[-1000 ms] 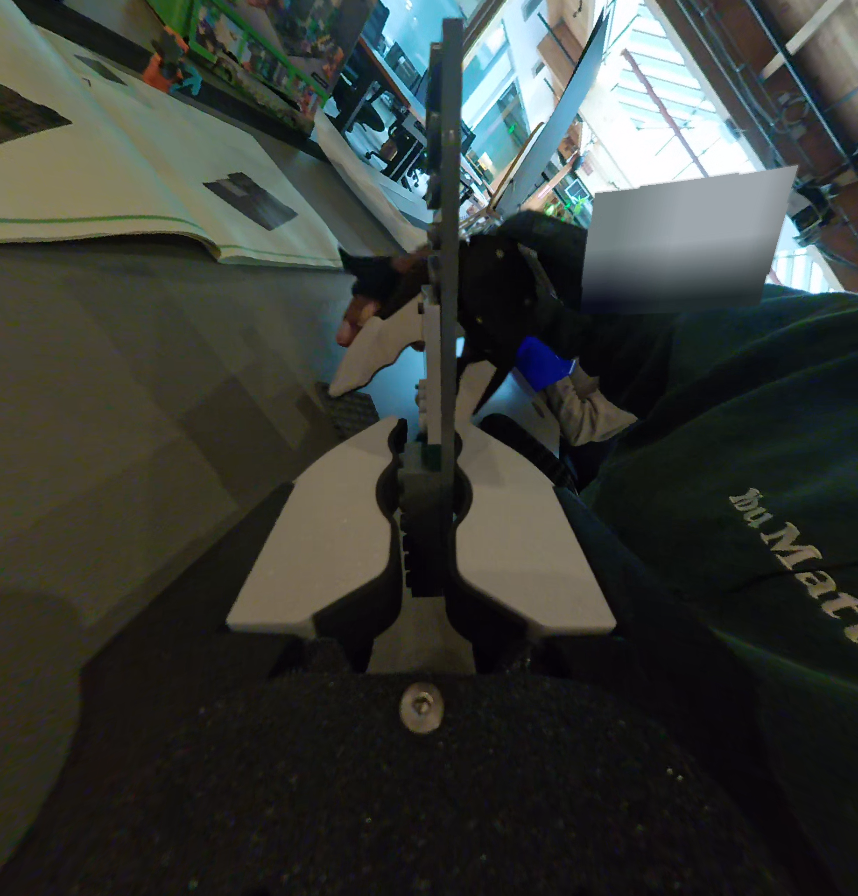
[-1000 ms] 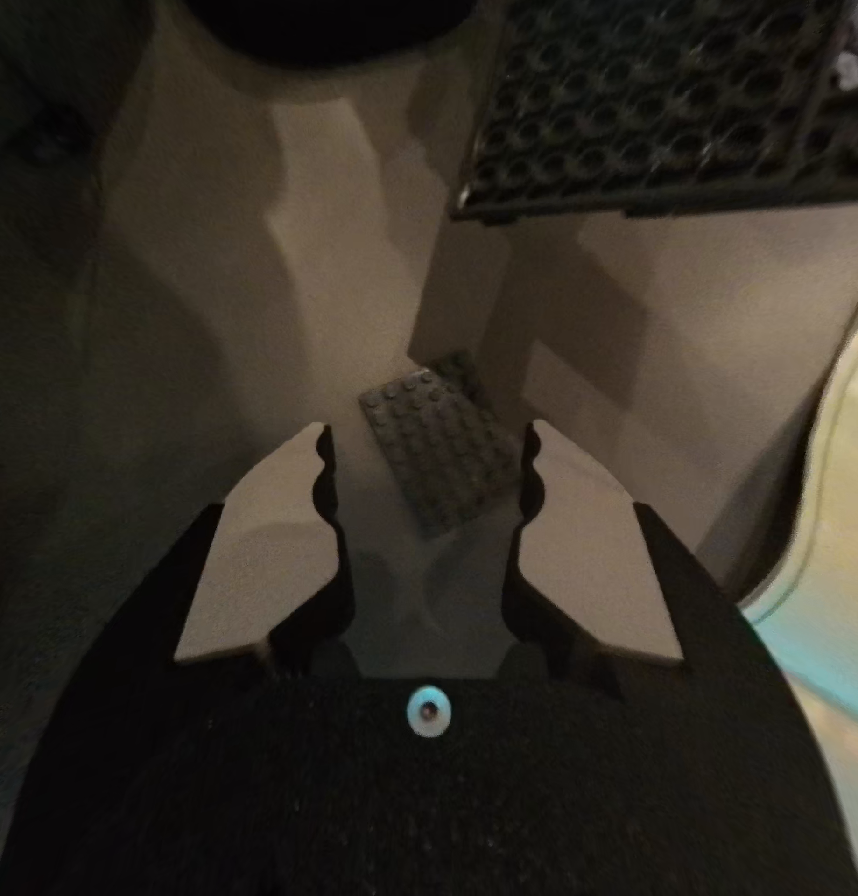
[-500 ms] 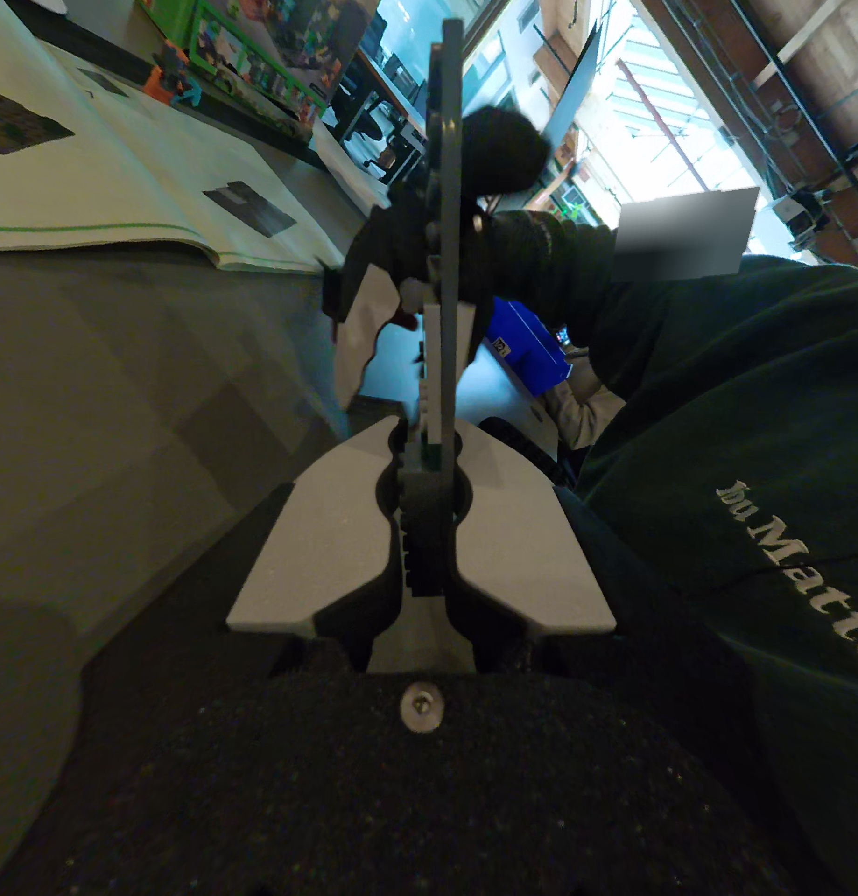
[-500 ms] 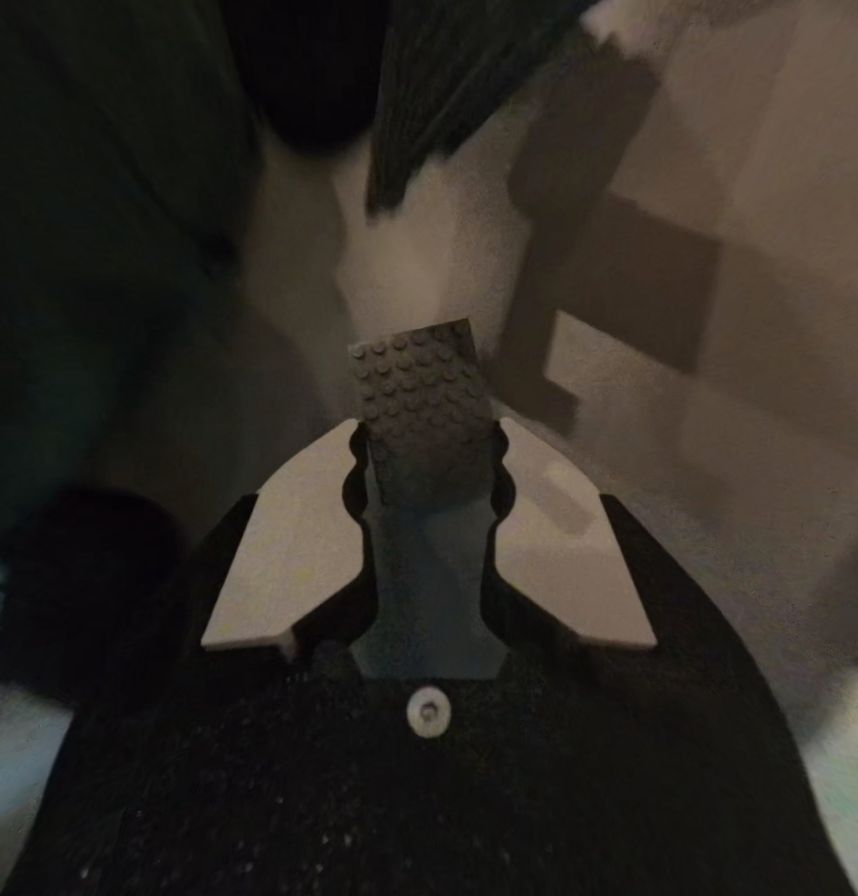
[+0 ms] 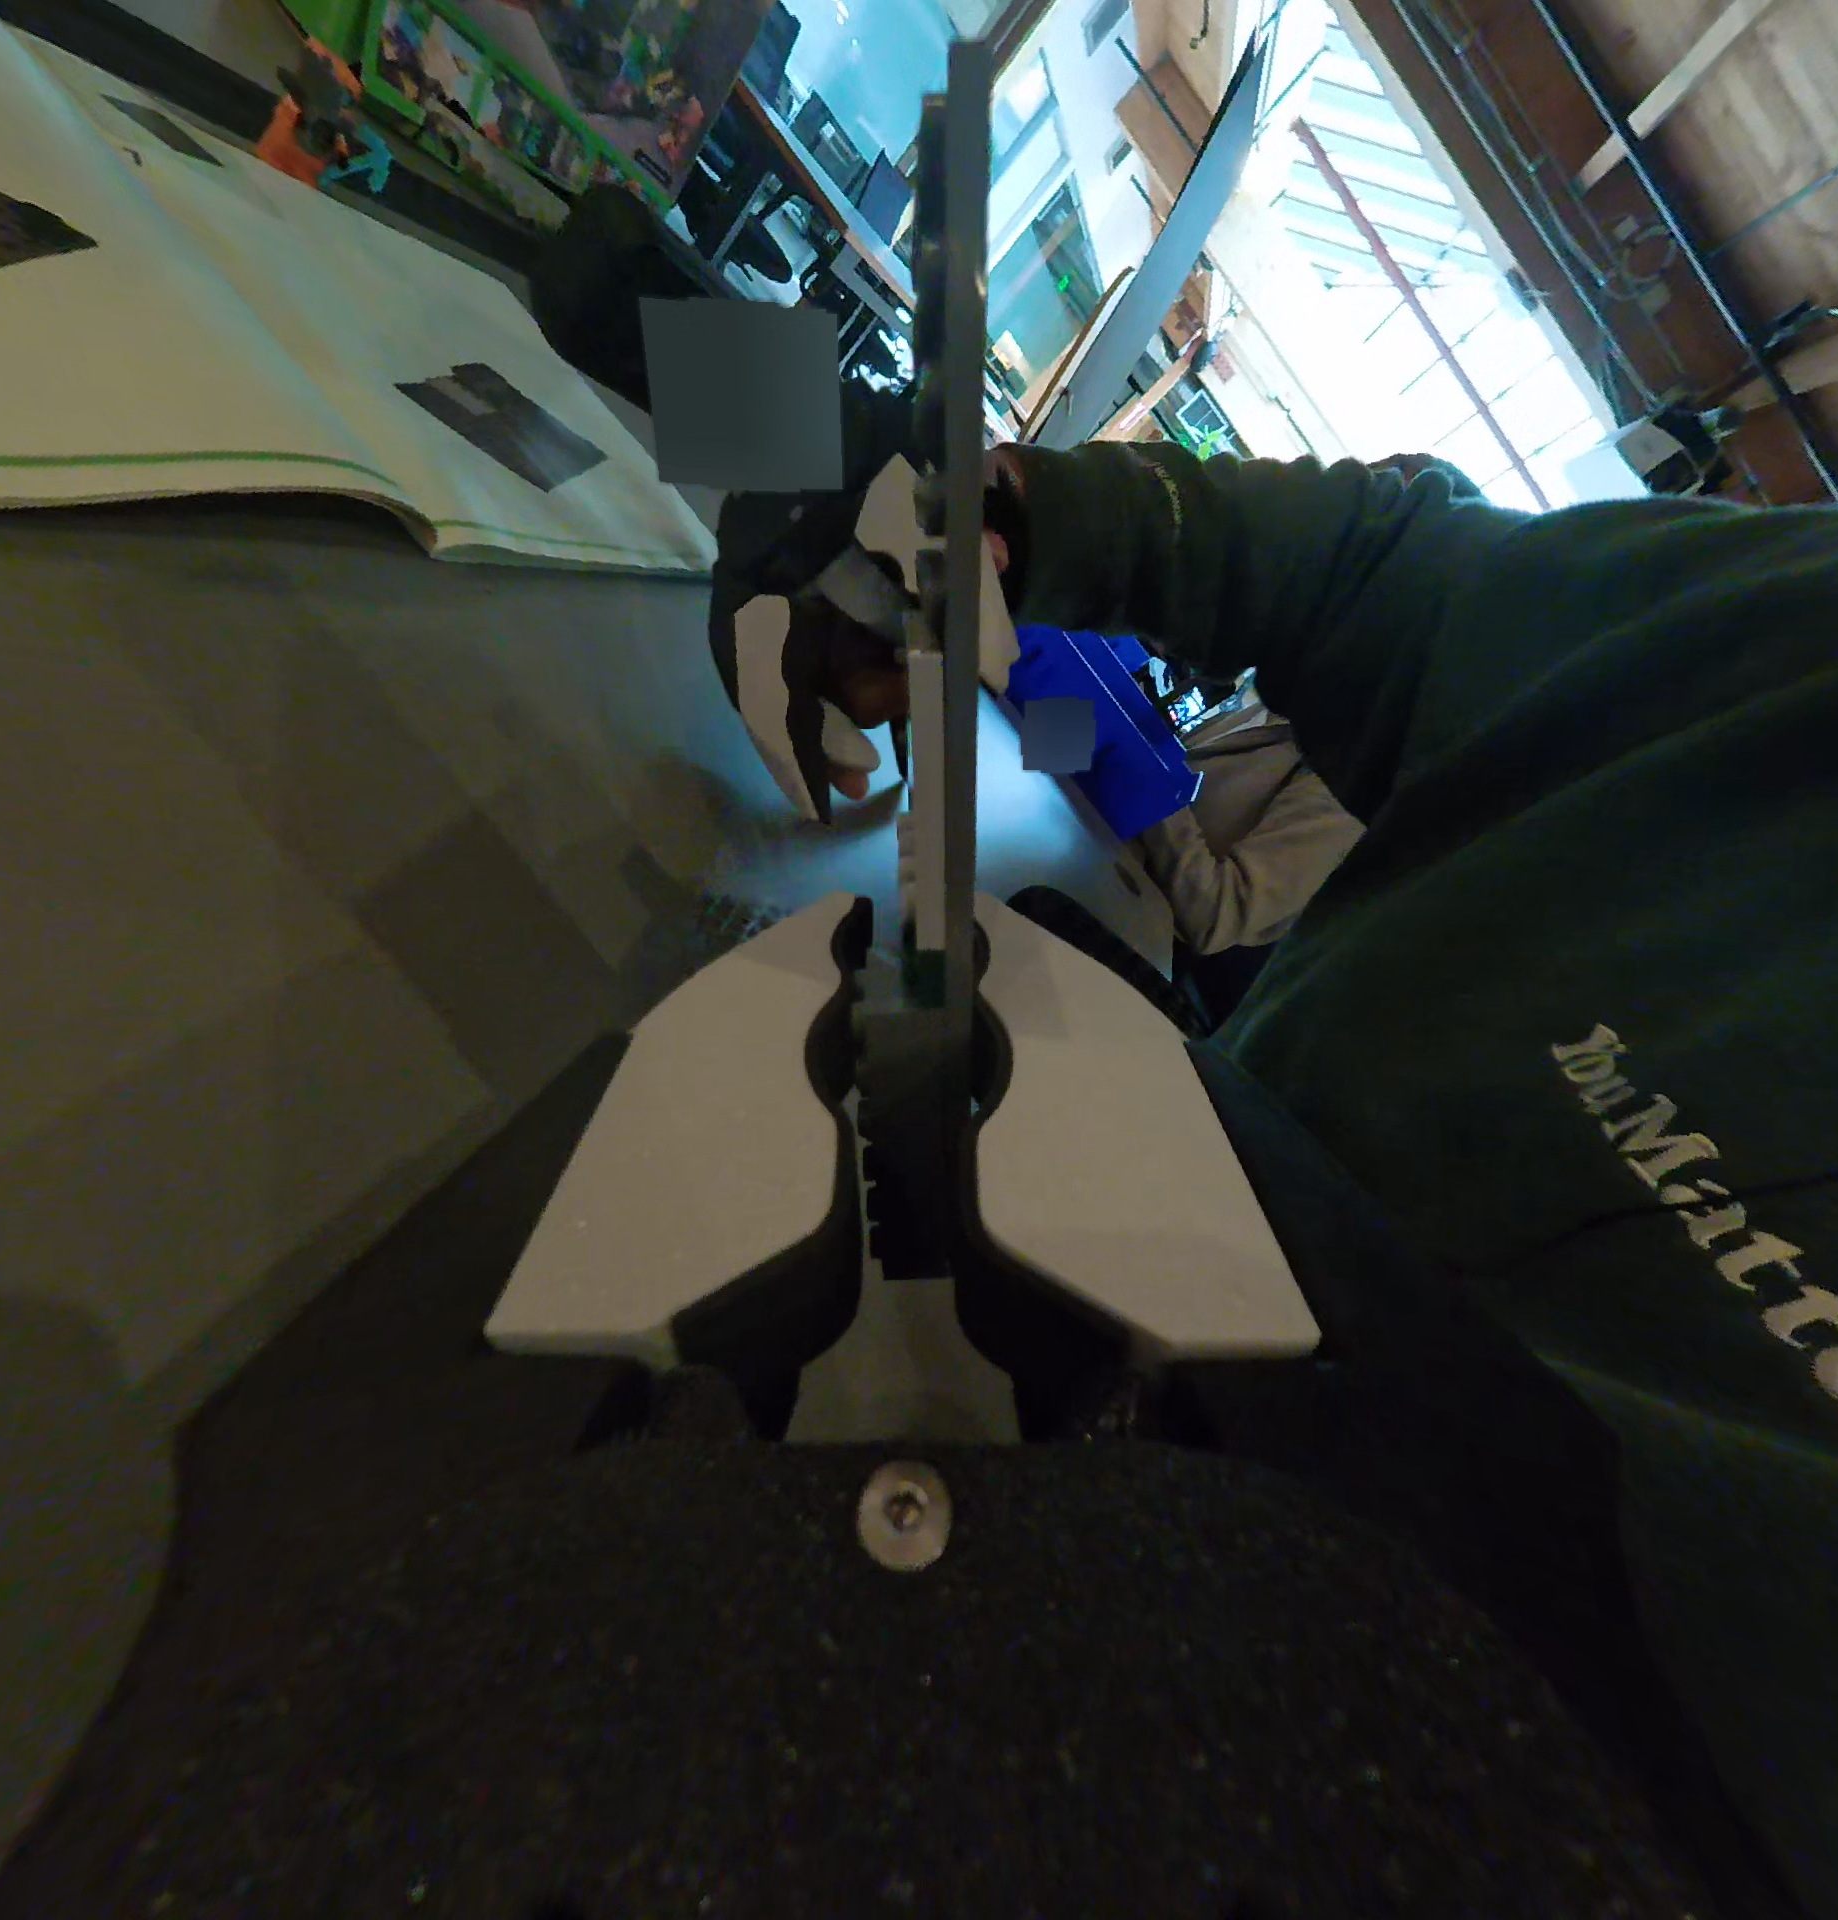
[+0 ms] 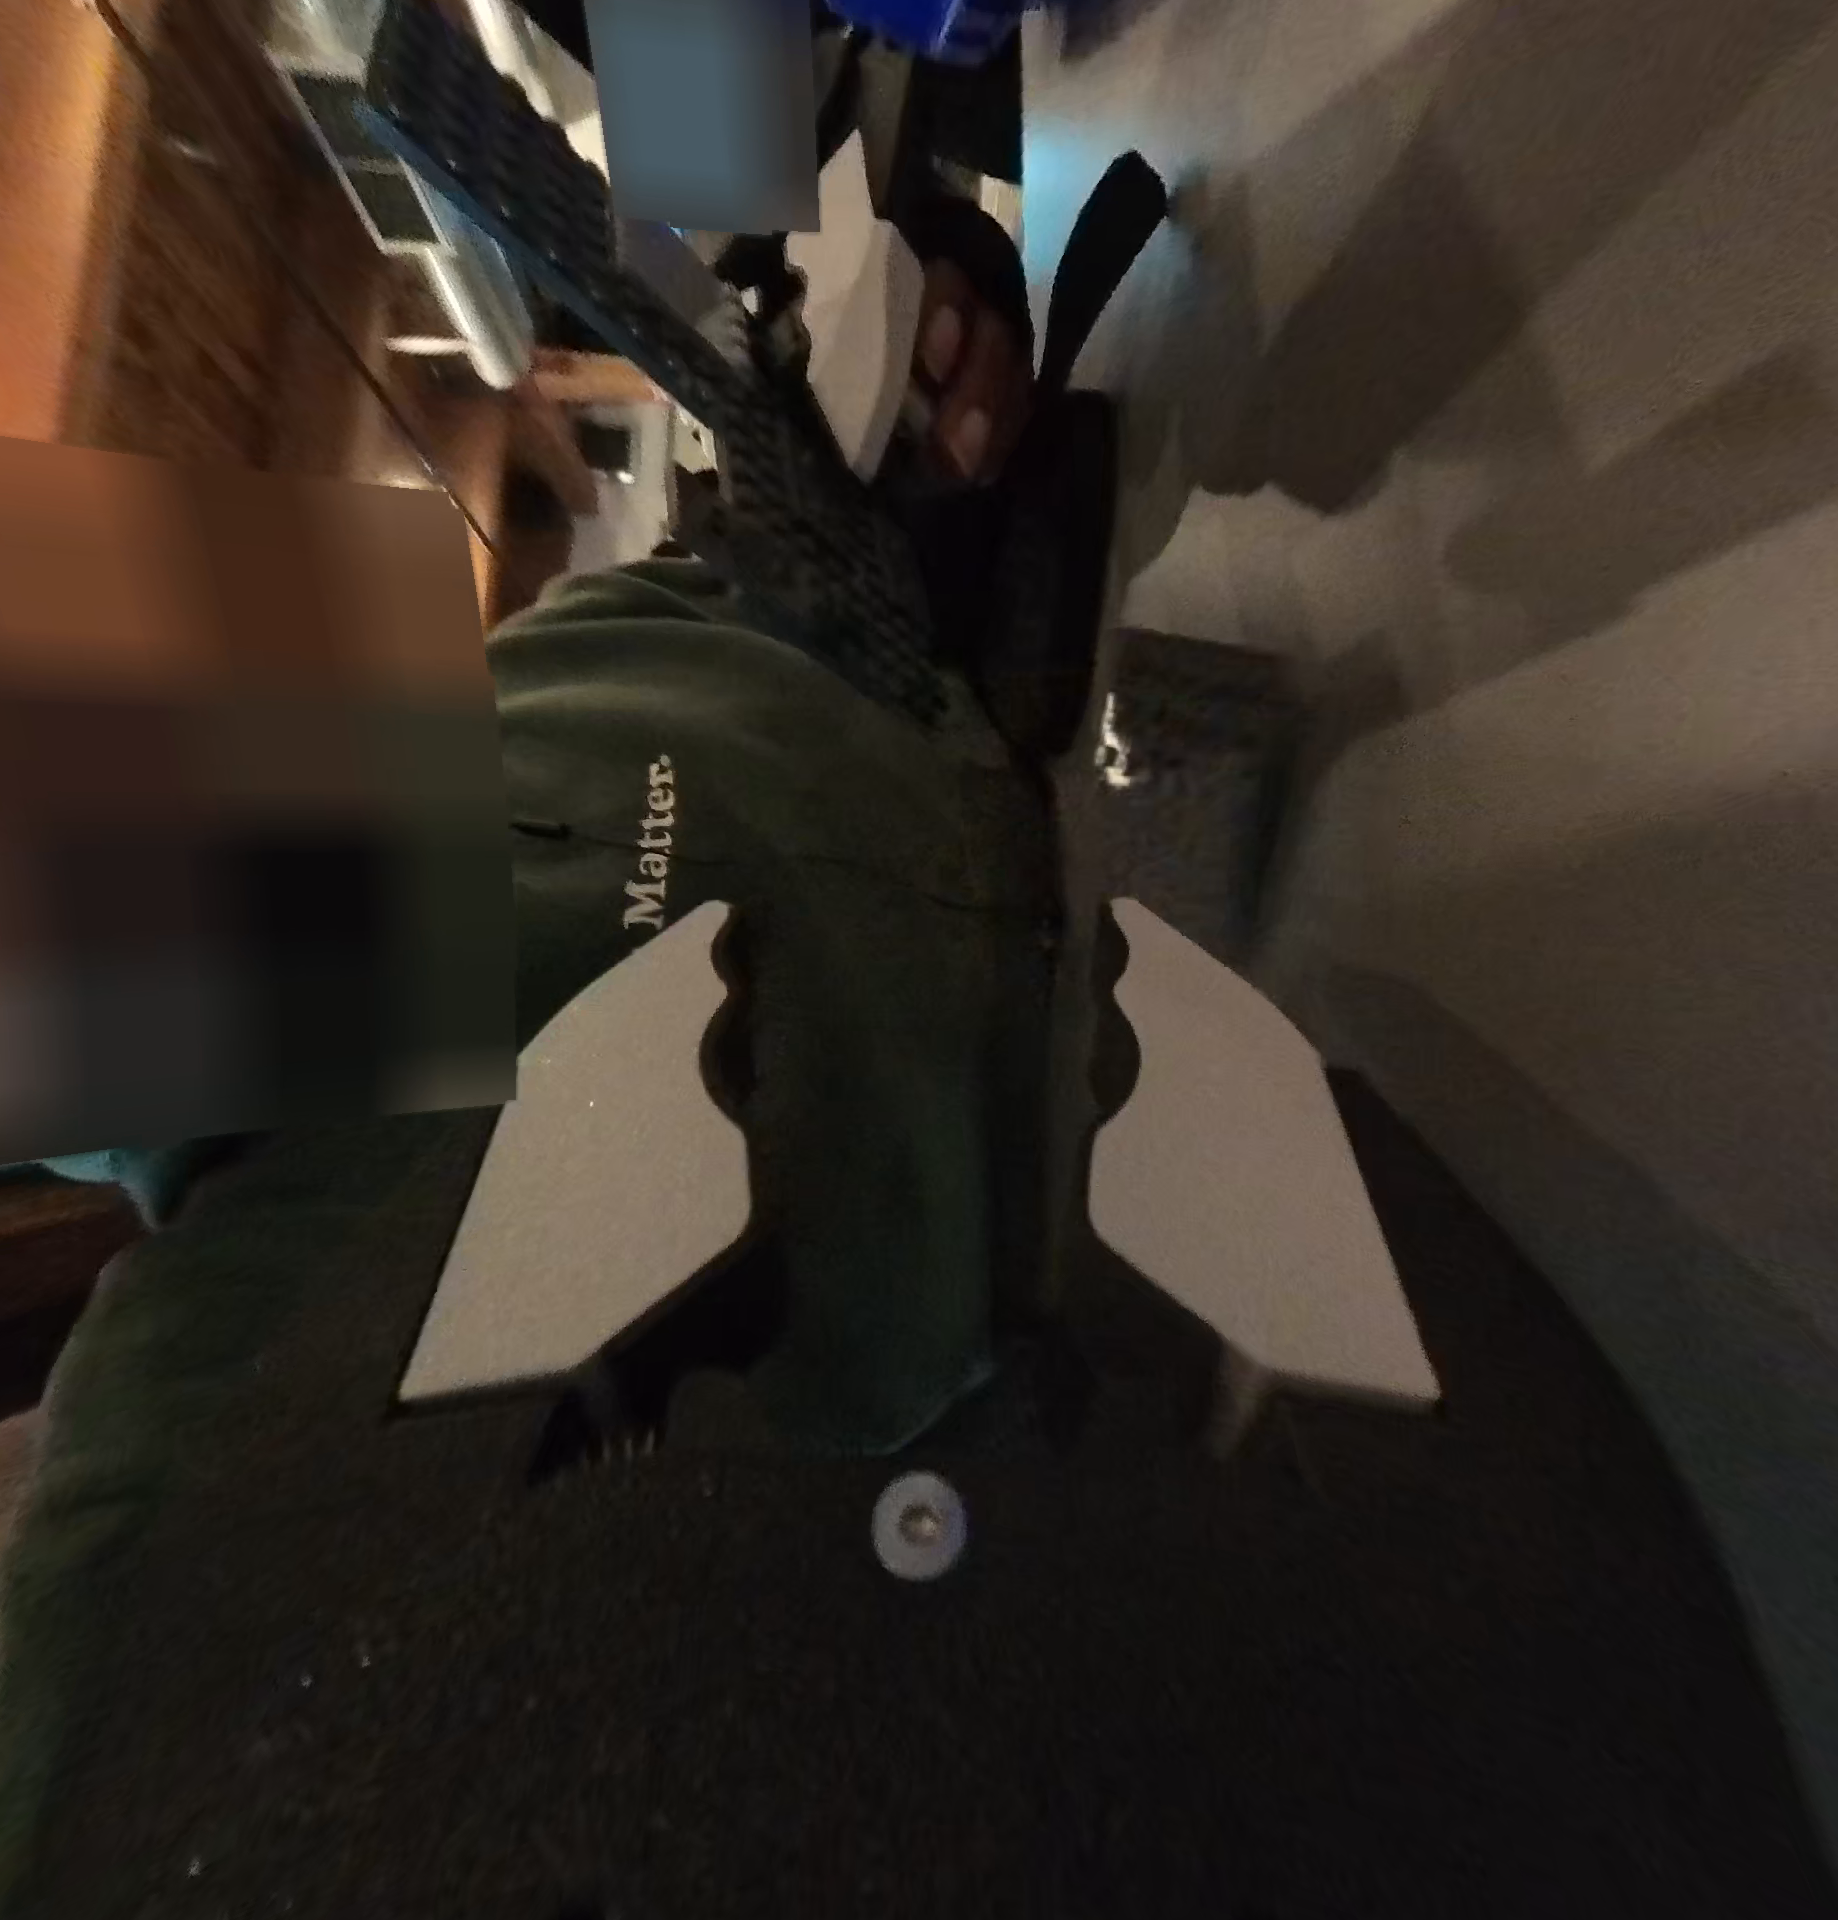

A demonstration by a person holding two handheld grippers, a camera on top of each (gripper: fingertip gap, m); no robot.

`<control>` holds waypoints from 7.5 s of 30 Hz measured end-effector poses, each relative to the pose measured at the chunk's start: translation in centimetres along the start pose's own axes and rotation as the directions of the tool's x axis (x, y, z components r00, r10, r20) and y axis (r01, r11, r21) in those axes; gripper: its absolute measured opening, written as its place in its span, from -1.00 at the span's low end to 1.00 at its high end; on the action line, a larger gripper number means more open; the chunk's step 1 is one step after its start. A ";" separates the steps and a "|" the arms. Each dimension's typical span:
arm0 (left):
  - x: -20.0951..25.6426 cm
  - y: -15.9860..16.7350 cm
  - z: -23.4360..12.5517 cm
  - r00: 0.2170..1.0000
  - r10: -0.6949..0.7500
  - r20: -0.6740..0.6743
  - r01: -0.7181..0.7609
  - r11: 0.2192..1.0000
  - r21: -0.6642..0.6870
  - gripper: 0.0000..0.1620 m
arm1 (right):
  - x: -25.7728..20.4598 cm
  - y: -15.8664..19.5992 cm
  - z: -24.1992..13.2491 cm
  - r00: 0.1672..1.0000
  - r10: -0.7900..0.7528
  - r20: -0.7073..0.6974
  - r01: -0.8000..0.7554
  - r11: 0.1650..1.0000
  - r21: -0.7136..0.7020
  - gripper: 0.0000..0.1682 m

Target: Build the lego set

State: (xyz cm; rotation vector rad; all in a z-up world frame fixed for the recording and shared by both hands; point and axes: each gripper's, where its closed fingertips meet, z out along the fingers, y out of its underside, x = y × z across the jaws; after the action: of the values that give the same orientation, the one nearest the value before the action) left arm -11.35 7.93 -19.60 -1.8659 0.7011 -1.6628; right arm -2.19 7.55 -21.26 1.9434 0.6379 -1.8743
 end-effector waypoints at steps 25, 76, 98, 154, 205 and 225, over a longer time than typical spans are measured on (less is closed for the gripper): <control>1.1 -1.0 -1.5 0.998 0.066 -0.020 -0.065 0.996 0.054 -0.82 | 7.1 1.9 4.2 0.099 -0.373 -0.922 0.603 0.760 -0.243 -0.29; 2.7 0.8 -1.6 0.995 0.063 -0.076 -0.061 0.998 0.029 -0.82 | 6.4 -11.0 -12.1 -0.030 -0.536 -0.844 0.590 0.672 -0.448 0.08; -0.4 0.4 1.8 0.997 -0.063 0.043 0.064 0.998 -0.027 -0.82 | 0.2 -8.2 -5.6 -0.039 -0.699 -0.714 0.656 0.521 -0.546 -0.17; 2.3 -0.4 4.2 0.948 -0.261 -0.183 0.272 0.961 0.039 -0.82 | -5.4 -3.2 -0.9 -0.187 -0.697 -0.692 0.629 0.456 -0.630 -0.17; -7.6 -0.2 2.9 0.931 0.340 0.128 -0.245 0.848 -0.469 -0.62 | 3.5 5.3 2.6 0.842 -0.300 -0.448 0.263 0.954 -0.144 -0.76; -3.8 5.1 6.6 0.864 0.362 -0.350 -0.501 0.550 -0.669 -0.78 | 4.2 6.5 3.4 0.731 -0.479 -0.486 0.343 0.873 -0.346 -0.61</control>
State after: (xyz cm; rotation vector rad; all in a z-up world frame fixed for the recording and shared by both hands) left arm -5.33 7.19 -26.47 -1.7865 2.0031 -1.2759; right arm -1.37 0.59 -25.91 2.3278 1.5152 -1.3107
